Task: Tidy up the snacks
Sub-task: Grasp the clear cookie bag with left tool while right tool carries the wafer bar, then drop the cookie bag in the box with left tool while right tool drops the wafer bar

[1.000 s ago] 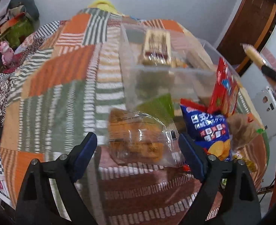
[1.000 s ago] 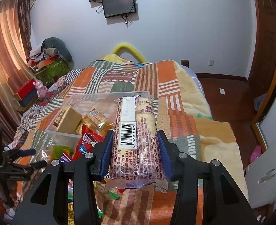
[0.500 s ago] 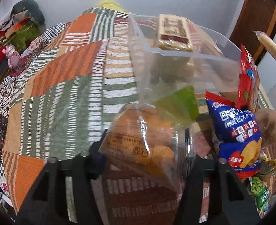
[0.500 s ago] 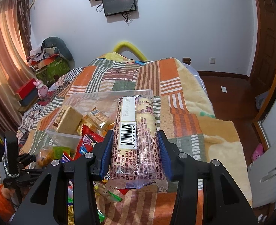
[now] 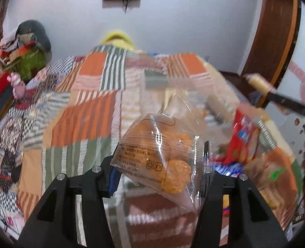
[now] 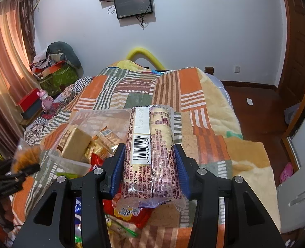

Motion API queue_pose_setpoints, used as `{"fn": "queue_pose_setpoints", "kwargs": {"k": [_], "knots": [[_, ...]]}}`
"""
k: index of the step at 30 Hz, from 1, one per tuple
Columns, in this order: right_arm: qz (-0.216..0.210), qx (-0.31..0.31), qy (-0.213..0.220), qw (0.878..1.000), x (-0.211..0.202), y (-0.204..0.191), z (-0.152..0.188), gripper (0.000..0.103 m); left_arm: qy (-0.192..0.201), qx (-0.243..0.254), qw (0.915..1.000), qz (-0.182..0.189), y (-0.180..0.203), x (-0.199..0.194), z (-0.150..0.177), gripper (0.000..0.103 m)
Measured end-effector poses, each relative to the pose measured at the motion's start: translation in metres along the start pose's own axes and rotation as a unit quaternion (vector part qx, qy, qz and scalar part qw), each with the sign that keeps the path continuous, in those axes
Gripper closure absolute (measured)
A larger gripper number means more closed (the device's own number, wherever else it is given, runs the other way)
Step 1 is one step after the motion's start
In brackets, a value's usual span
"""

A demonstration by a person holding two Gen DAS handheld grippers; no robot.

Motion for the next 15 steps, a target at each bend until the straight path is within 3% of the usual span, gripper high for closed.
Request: {"fn": "queue_pose_setpoints", "kwargs": {"k": [7, 15], "knots": [[0.001, -0.006, -0.003, 1.0, 0.014, -0.004, -0.006, 0.06, 0.025, 0.018, 0.9992, 0.026, 0.033, 0.009, -0.038, 0.052], [0.006, -0.018, -0.016, 1.0, 0.037, -0.009, -0.012, 0.06, 0.011, 0.031, 0.998, 0.053, 0.062, 0.048, -0.067, 0.051]]}}
Point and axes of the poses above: each gripper's, at about its wrist camera, not at the fingertips, and x roughly the way its jaws point, y to its right, z to its underside, the point moved 1 cm from there along x, roughly the way its jaws point, and after that the axes turned 2 degrees about -x, right-handed, at the moved point
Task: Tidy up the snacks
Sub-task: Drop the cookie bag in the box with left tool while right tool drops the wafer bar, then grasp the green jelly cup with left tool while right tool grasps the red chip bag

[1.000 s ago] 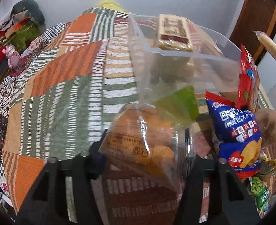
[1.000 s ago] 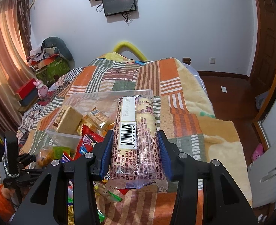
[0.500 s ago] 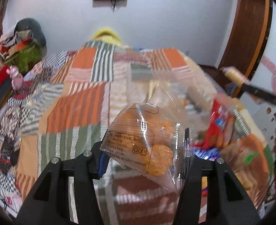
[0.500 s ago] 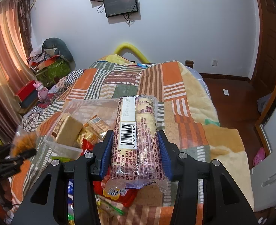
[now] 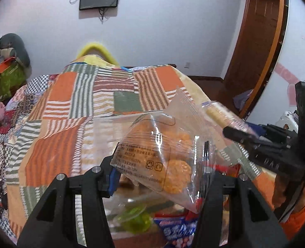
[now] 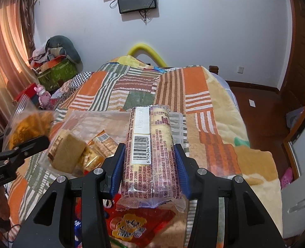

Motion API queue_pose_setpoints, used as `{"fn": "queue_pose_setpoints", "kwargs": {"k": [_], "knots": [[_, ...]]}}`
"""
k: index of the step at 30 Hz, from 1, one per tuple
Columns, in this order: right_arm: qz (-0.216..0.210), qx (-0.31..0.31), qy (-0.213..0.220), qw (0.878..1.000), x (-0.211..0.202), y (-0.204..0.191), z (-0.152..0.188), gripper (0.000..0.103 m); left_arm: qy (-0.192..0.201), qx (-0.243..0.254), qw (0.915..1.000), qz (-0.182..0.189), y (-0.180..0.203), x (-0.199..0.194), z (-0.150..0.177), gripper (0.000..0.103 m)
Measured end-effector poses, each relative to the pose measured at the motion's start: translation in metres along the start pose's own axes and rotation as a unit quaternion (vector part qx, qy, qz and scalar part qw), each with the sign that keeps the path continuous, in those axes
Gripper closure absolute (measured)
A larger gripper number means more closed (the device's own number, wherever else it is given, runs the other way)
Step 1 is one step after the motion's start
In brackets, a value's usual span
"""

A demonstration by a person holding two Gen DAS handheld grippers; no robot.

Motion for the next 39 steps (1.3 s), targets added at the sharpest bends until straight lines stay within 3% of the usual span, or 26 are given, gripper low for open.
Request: {"fn": "queue_pose_setpoints", "kwargs": {"k": [10, 13, 15, 17, 26, 29, 34, 39], "knots": [[-0.001, -0.005, -0.034, 0.999, 0.028, 0.005, 0.002, 0.06, -0.041, 0.01, 0.9991, -0.004, 0.017, 0.056, -0.007, 0.049], [-0.009, -0.005, -0.044, 0.999, 0.031, 0.006, 0.006, 0.06, -0.053, 0.007, 0.9986, -0.003, 0.018, 0.064, -0.005, 0.044], [-0.011, -0.005, -0.049, 0.999, 0.031, 0.006, 0.009, 0.06, -0.048, 0.013, 0.9987, -0.012, 0.02, 0.063, -0.004, 0.033], [-0.008, -0.006, -0.047, 0.999, 0.027, 0.006, 0.011, 0.06, -0.043, 0.017, 0.9988, -0.015, 0.023, 0.061, -0.003, 0.029], [-0.015, -0.006, -0.016, 1.0, -0.008, 0.004, 0.003, 0.051, -0.006, 0.044, 0.9986, -0.027, 0.03, 0.018, -0.005, 0.02], [-0.018, -0.007, -0.005, 1.0, -0.023, 0.002, 0.004, 0.043, 0.005, 0.041, 0.9987, -0.03, 0.025, -0.001, -0.004, 0.017], [-0.018, -0.008, 0.008, 1.0, -0.041, -0.003, 0.013, 0.017, 0.008, 0.035, 0.9987, -0.037, 0.011, -0.024, 0.005, 0.015], [-0.011, -0.001, 0.002, 1.0, -0.043, -0.006, 0.03, 0.005, -0.002, 0.036, 0.9981, -0.051, -0.003, -0.035, 0.022, 0.014]]}}
Point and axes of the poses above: each gripper's, at about its wrist camera, not at the fingertips, and x roughly the way its jaws point, y to its right, z to its underside, the point moved 1 cm from there along x, roughly the way its jaws point, and after that the axes turned 2 degrees about -x, right-handed, at the moved point
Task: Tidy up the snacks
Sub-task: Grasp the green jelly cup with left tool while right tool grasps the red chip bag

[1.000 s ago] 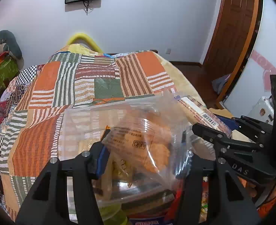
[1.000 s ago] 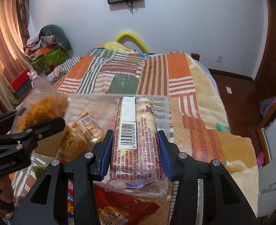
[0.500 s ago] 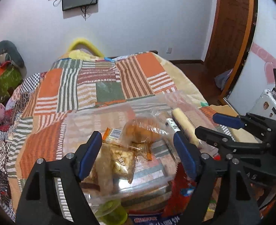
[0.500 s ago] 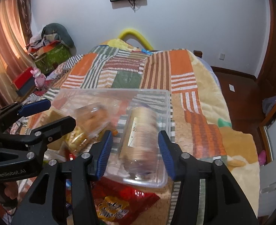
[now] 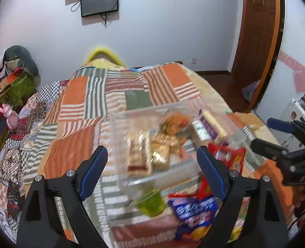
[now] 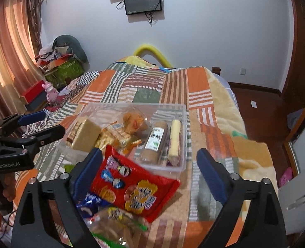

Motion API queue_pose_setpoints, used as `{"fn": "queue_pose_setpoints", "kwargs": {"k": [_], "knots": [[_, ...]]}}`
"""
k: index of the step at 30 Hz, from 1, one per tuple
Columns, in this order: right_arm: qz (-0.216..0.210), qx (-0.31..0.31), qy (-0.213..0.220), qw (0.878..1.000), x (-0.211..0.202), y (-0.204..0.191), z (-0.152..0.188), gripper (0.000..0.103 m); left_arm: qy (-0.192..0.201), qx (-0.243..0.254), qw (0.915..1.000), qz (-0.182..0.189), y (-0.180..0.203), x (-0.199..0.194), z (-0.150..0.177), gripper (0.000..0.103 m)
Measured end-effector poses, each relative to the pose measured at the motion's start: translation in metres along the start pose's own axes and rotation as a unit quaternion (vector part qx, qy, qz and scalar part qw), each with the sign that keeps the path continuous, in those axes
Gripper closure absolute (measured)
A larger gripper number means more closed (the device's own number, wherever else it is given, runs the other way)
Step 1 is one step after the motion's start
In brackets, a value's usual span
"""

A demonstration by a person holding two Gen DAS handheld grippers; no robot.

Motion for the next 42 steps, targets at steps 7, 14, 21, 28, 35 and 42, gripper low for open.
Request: {"fn": "queue_pose_setpoints", "kwargs": {"k": [7, 14, 21, 28, 35, 42], "knots": [[0.0, 0.01, -0.048, 0.999, 0.02, -0.007, 0.02, 0.0, -0.042, -0.017, 0.9989, -0.008, -0.024, 0.009, 0.041, 0.014], [-0.004, 0.021, -0.095, 0.995, 0.049, -0.015, 0.03, 0.0, -0.079, -0.035, 0.9963, 0.003, -0.036, 0.031, 0.072, 0.014], [-0.005, 0.023, -0.118, 0.993, 0.061, -0.022, 0.032, 0.0, -0.09, -0.034, 0.9952, 0.02, -0.034, 0.053, 0.082, 0.014], [-0.005, 0.035, -0.124, 0.992, 0.068, -0.024, 0.032, 0.0, -0.101, -0.056, 0.9924, 0.043, -0.036, 0.07, 0.086, 0.017], [-0.007, 0.037, -0.129, 0.991, 0.07, -0.022, 0.036, 0.01, -0.107, -0.065, 0.9891, 0.077, -0.031, 0.078, 0.088, 0.045], [-0.009, 0.027, -0.121, 0.992, 0.061, -0.022, 0.038, 0.028, -0.095, -0.04, 0.9927, 0.062, -0.025, 0.063, 0.092, 0.045]]}}
Point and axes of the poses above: each gripper's, at about its wrist camera, not at the fingertips, and x roughly the way its jaws point, y to its right, z to its underside, the point moved 1 cm from there along x, roughly the way its jaws point, and after that the axes turned 2 degrees about -x, right-handed, at the moved point
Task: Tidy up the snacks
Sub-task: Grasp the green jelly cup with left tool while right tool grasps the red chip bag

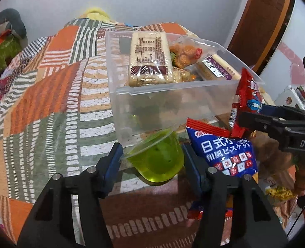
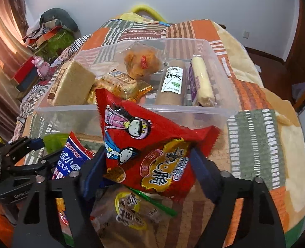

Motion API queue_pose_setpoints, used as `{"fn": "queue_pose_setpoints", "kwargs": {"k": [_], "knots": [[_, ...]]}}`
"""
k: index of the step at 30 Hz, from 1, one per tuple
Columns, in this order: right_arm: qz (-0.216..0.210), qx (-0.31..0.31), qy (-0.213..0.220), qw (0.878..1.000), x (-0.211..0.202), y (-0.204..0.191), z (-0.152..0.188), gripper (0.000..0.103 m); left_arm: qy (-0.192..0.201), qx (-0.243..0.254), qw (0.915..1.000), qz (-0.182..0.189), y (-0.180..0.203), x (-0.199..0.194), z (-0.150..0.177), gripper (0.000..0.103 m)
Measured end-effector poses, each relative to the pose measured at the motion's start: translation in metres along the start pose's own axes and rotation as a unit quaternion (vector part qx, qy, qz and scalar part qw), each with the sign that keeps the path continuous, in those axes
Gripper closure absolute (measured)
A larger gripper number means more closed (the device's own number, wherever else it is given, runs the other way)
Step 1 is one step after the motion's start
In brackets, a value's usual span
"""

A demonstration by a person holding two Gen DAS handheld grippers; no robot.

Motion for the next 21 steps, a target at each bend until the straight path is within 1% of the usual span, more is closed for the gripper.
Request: {"fn": "queue_pose_setpoints", "kwargs": {"k": [8, 9, 10, 16, 21], "knots": [[0.008, -0.018, 0.026, 0.999, -0.017, -0.003, 0.002, 0.029, 0.02, 0.003, 0.9998, -0.004, 0.005, -0.026, 0.001, 0.045], [0.007, -0.021, 0.031, 0.999, -0.021, -0.003, 0.002, 0.031, 0.023, 0.003, 0.9997, -0.004, 0.006, -0.03, 0.001, 0.045], [0.007, -0.023, 0.035, 0.999, -0.025, -0.003, 0.001, 0.031, 0.028, 0.003, 0.9996, -0.004, 0.007, -0.035, -0.001, 0.045], [0.009, -0.027, 0.066, 0.997, -0.047, 0.0, -0.003, 0.031, 0.058, 0.002, 0.9983, 0.0, 0.012, -0.059, -0.014, 0.045], [0.007, -0.029, 0.099, 0.995, -0.064, 0.002, -0.011, 0.031, 0.088, 0.004, 0.9961, 0.008, 0.019, -0.078, -0.031, 0.045]]}}
Point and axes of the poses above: each gripper's, at about its wrist camera, not at the fingertips, and x roughly the way its jaws point, y to its right, z to its underside, the point moved 1 cm from there along x, roughly the way its jaws point, and after that the axes turned 2 degrees about -x, right-handed, at the moved point
